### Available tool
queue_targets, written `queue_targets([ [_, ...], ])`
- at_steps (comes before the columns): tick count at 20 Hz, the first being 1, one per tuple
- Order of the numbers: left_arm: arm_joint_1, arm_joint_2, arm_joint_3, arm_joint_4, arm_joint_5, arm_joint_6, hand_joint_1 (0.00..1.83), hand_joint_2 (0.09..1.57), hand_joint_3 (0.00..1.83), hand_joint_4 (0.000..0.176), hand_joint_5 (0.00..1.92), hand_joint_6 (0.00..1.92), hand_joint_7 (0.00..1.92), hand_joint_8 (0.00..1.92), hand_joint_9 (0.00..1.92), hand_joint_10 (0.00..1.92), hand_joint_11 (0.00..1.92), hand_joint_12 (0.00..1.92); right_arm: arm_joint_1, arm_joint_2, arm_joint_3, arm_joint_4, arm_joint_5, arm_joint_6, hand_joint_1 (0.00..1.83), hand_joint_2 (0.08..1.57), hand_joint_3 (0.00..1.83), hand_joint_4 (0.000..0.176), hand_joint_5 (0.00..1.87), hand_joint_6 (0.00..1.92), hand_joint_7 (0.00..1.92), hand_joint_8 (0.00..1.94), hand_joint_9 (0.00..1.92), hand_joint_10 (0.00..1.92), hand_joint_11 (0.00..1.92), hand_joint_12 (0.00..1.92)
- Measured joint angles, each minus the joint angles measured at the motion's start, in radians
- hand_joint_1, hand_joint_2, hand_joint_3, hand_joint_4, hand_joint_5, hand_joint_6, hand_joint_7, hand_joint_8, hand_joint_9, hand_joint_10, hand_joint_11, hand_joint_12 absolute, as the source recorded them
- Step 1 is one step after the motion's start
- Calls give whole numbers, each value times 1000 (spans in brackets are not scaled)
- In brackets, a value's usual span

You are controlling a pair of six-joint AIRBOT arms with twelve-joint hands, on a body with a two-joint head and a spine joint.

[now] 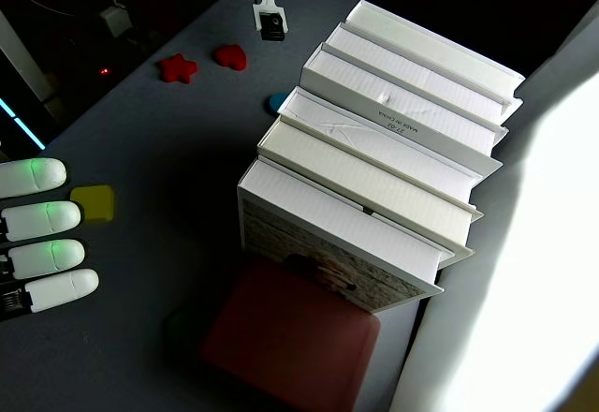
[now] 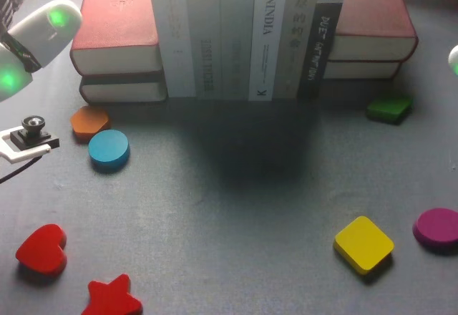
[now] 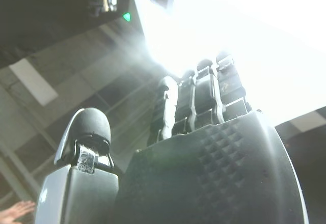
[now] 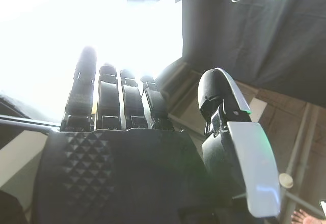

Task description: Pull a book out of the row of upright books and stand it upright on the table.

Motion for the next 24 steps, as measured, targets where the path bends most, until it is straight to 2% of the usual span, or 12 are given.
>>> queue_targets([
  [7,0,0,6,0,5,0,260,1337,0,22,113,7,30,8,0,0,0,328,3,0,4,-15,-15,-1,416,1325,9,0,0,0,0,0,0,0,0,405],
  [8,0,0,6,-2,5,0,261,1344,0,26,121,5,35,5,5,1,0,391,10,0,5,-16,-20,-2,421,1353,19,13,0,0,0,0,0,0,0,397],
  [10,3,0,6,-2,6,0,251,1345,1,19,131,1,52,1,13,1,0,381,38,1,11,-27,-37,-10,370,1360,0,0,0,0,0,0,29,15,0,775],
  [11,5,0,6,-3,10,0,265,1353,1,20,118,2,38,3,2,0,0,291,55,3,11,-33,-44,-16,347,1344,0,26,0,0,0,0,5,2,0,628],
  [14,5,0,6,-2,16,0,288,1361,1,10,98,1,18,4,0,0,0,176,143,5,29,-98,-99,-31,297,1354,1,31,0,0,0,0,0,0,0,38],
  [15,5,0,6,-3,17,0,295,1359,0,15,101,1,13,2,0,0,0,109,169,5,35,-112,-117,-34,294,1351,0,31,0,0,0,0,0,0,0,7],
  [17,5,0,6,-3,21,2,245,1353,0,28,98,0,3,0,0,0,0,140,237,7,51,-154,-177,-50,239,1369,8,58,0,0,0,0,0,0,0,0],
  [18,6,0,6,-3,23,3,236,1352,0,32,98,0,1,0,0,0,0,142,272,7,58,-172,-211,-57,224,1381,12,47,0,0,0,0,0,0,0,0],
  [19,7,0,6,-3,23,3,248,1356,0,34,102,2,6,2,0,0,0,152,305,7,64,-192,-246,-65,182,1373,7,64,0,0,0,0,0,0,0,0],
  [20,11,0,6,-3,24,3,262,1357,0,31,106,1,7,1,0,0,0,187,350,6,69,-216,-285,-81,178,1380,10,65,0,0,0,0,0,0,0,0],
  [21,14,0,6,-3,24,3,298,1359,0,17,113,3,18,4,0,0,0,198,370,2,76,-232,-305,-84,181,1385,13,49,0,0,0,0,0,0,0,0],
  [24,19,0,6,-5,31,3,302,1352,0,26,98,0,17,2,0,0,0,196,484,-27,99,-301,-435,-125,192,1387,11,21,14,6,0,0,0,0,0,0],
])
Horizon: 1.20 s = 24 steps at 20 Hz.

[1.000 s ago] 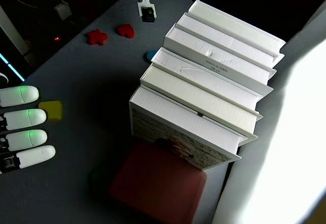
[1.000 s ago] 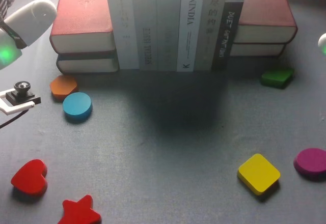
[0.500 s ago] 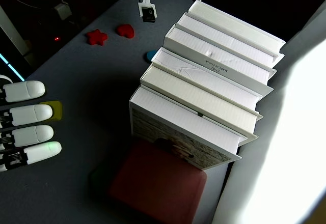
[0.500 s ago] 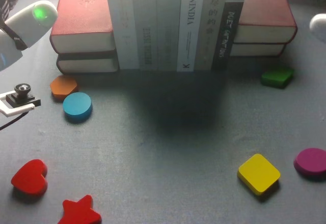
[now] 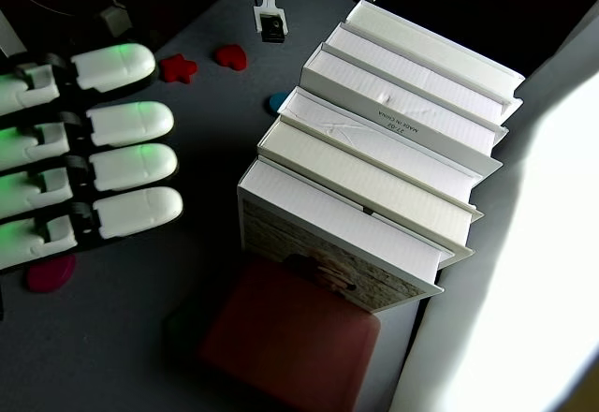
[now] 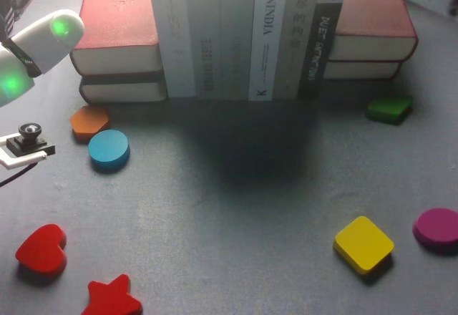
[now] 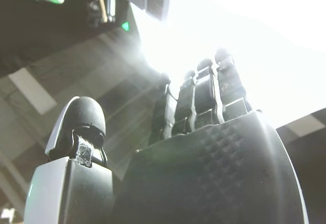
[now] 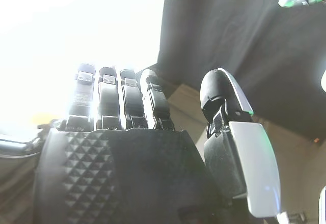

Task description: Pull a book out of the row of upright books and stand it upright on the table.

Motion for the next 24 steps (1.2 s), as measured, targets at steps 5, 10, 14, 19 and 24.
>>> queue_targets([
  [5,23,0,0,-12,-4,0,311,1361,1,37,89,2,12,2,0,0,0,205,145,-75,56,-63,-170,-40,101,1381,4,23,117,48,0,0,0,0,0,0],
  [10,23,-1,0,-23,-5,0,305,1369,1,30,97,1,5,2,0,0,0,209,221,-142,109,-110,-301,-42,66,1389,7,12,216,67,0,0,0,0,0,0],
  [14,25,-11,1,-29,-11,0,265,1356,0,49,99,0,18,1,0,0,0,282,260,-185,140,-146,-371,-41,108,1384,2,1,298,88,0,0,0,0,0,0],
  [19,25,-11,1,-28,-13,0,256,1360,1,37,103,1,4,1,0,0,0,230,284,-210,150,-179,-420,-42,140,1392,0,0,710,490,198,4,0,0,0,0],
  [24,36,-11,1,-35,-19,0,270,1365,0,18,105,1,13,1,0,0,0,303,291,-205,111,-179,-400,-64,13,1408,5,0,636,567,265,2,0,0,0,0],
])
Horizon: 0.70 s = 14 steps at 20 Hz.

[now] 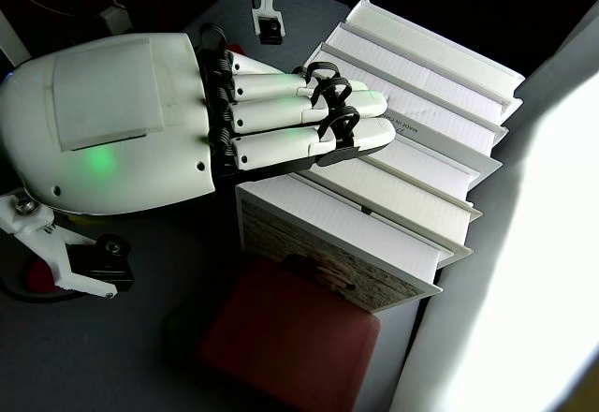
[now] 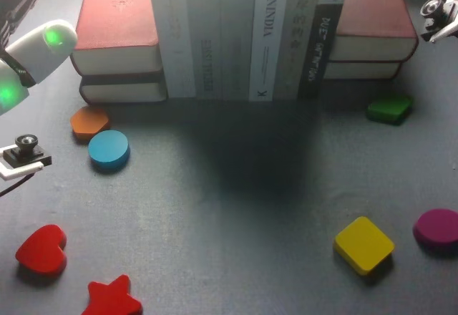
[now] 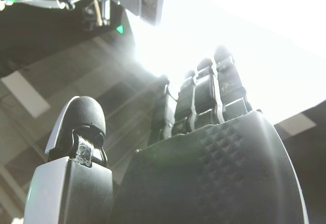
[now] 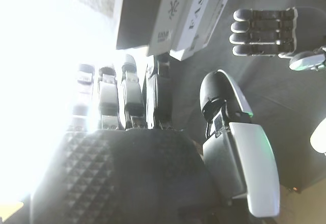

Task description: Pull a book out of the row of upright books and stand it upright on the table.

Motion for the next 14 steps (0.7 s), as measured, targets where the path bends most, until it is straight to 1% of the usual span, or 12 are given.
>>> queue_targets([
  [1,0,0,0,0,-4,0,259,1362,0,29,104,0,12,0,0,0,0,317,-2,10,-22,-1,14,-1,2,1423,11,0,626,564,269,4,0,0,0,0],
  [2,1,0,0,1,-5,0,267,1357,0,35,100,0,2,0,0,0,0,314,-9,24,-44,-6,35,-9,0,1402,1,0,640,570,246,0,0,0,0,0],
  [4,12,0,-3,-14,-13,0,268,1348,0,40,98,0,0,0,0,0,0,282,-28,64,-99,-15,66,-54,0,1370,0,0,672,539,235,0,0,0,0,0],
  [5,15,1,-10,-30,-17,0,274,1343,0,45,101,0,0,0,0,0,0,245,-43,85,-126,-14,85,-73,0,1356,0,0,694,538,216,0,0,0,0,0],
  [6,15,1,-10,-27,-23,0,289,1348,1,37,103,1,0,0,0,0,0,234,-59,100,-143,-13,106,-79,0,1354,0,0,729,553,204,0,0,0,0,0],
  [7,18,2,-12,-29,-31,1,299,1354,3,29,107,2,0,0,0,0,0,231,-90,118,-165,-12,144,-79,0,1389,2,0,720,720,184,0,0,0,0,0],
  [9,25,8,-20,-35,-41,2,297,1352,2,30,107,2,0,0,0,0,0,231,-129,134,-190,-13,196,-79,10,1407,7,0,724,741,187,2,0,0,0,0],
  [10,32,11,-20,-41,-47,2,283,1359,2,23,105,0,0,0,0,0,0,263,-156,144,-206,-15,225,-77,72,1405,1,0,759,657,197,2,0,0,0,0],
  [11,35,14,-23,-48,-47,2,283,1359,2,23,105,0,0,0,0,0,0,263,-176,151,-219,-14,250,-77,72,1405,1,0,759,657,197,2,0,0,0,0],
  [12,35,15,-23,-53,-48,4,283,1359,1,26,105,0,0,0,0,0,0,270,-203,159,-229,-17,279,-68,6,1408,2,0,760,656,205,5,0,0,0,0],
  [13,35,15,-23,-58,-51,4,283,1359,1,26,105,0,0,0,0,0,0,270,-225,167,-237,-19,304,-53,6,1408,2,0,760,656,205,5,0,0,0,0],
  [14,35,15,-23,-59,-53,5,272,1362,2,32,91,0,0,0,0,0,0,273,-253,173,-246,-28,331,-35,0,1413,2,0,738,703,232,7,0,0,0,0],
])
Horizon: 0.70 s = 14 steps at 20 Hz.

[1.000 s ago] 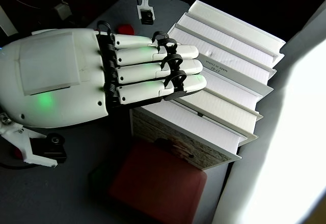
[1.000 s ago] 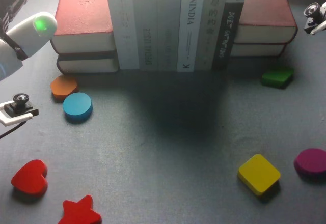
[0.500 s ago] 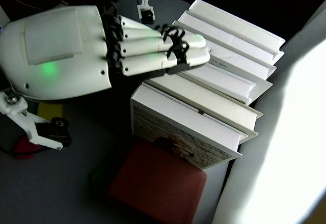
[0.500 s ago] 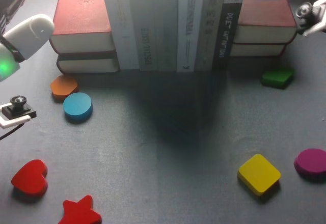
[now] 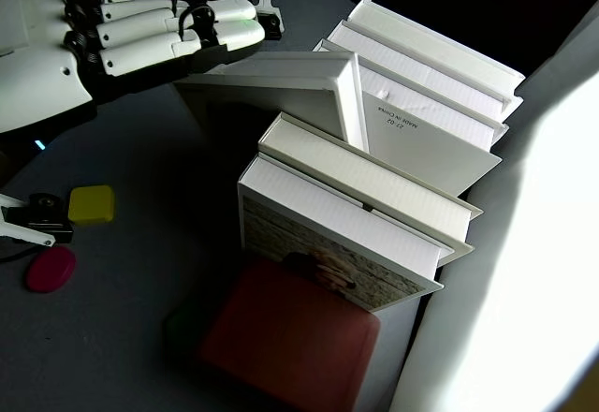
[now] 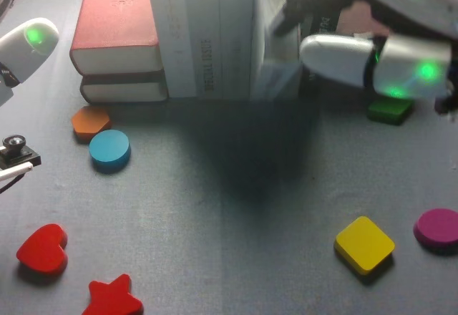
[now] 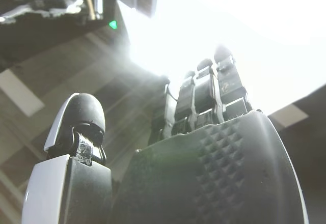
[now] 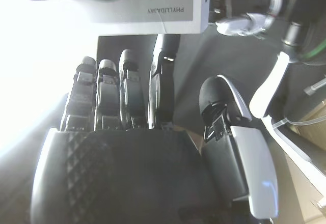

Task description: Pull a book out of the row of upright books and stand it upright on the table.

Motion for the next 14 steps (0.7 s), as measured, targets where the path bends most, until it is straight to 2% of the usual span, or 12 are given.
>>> queue_targets([
  [1,0,0,0,2,0,0,277,1365,1,23,97,2,0,0,0,0,0,322,-18,6,-8,-2,16,6,0,1432,9,0,747,724,243,9,0,0,0,0],
  [3,2,0,-2,6,-1,1,270,1365,1,21,102,2,0,0,0,0,0,317,-52,16,-18,-2,51,13,0,1431,7,0,751,732,239,5,0,0,0,0],
  [4,2,0,-2,6,-1,1,267,1367,1,24,99,0,0,0,0,0,0,281,-67,20,-25,2,69,13,0,1405,0,0,611,675,226,0,0,0,0,0],
  [5,2,0,-2,4,-1,1,267,1367,1,24,99,0,0,0,0,0,0,281,-76,20,-26,0,78,18,0,1405,0,0,611,675,226,0,0,0,0,0],
  [6,2,1,-2,3,-2,1,304,1371,0,0,110,3,0,0,0,0,0,277,-78,20,-26,-3,85,24,0,1430,1,0,202,344,97,3,0,0,0,0],
  [7,2,1,-2,2,-4,1,304,1366,0,0,110,3,0,0,0,0,0,275,-78,20,-27,-5,85,25,233,1427,0,0,82,244,71,5,0,0,0,0],
  [8,2,1,-2,2,-6,1,308,1363,0,0,118,3,0,0,0,0,0,241,-72,19,-20,-9,84,32,427,1389,0,45,16,48,13,0,0,0,3,2],
  [9,2,2,-2,3,-5,1,311,1364,0,4,125,5,0,0,0,0,0,234,-65,19,-15,-14,82,32,556,1325,0,141,2,9,2,0,0,0,0,0],
  [10,2,3,-2,2,-6,1,311,1364,0,4,125,5,0,0,0,0,0,234,-55,20,-7,-12,79,34,556,1325,0,141,2,9,2,0,0,0,0,0],
  [11,2,3,-2,1,-8,1,319,1360,0,10,125,3,0,0,0,0,0,236,-40,21,5,-5,76,39,622,1241,0,172,0,0,0,0,0,0,0,0],
  [12,2,3,-2,1,-8,1,319,1360,0,10,125,3,0,0,0,0,0,236,-35,24,11,-5,76,46,622,1241,0,172,0,0,0,0,0,0,0,0],
  [14,2,3,-2,0,-7,1,282,1351,0,19,126,0,6,1,0,0,0,299,-6,38,36,-58,60,107,851,1175,0,176,0,0,0,0,0,0,0,0],
])
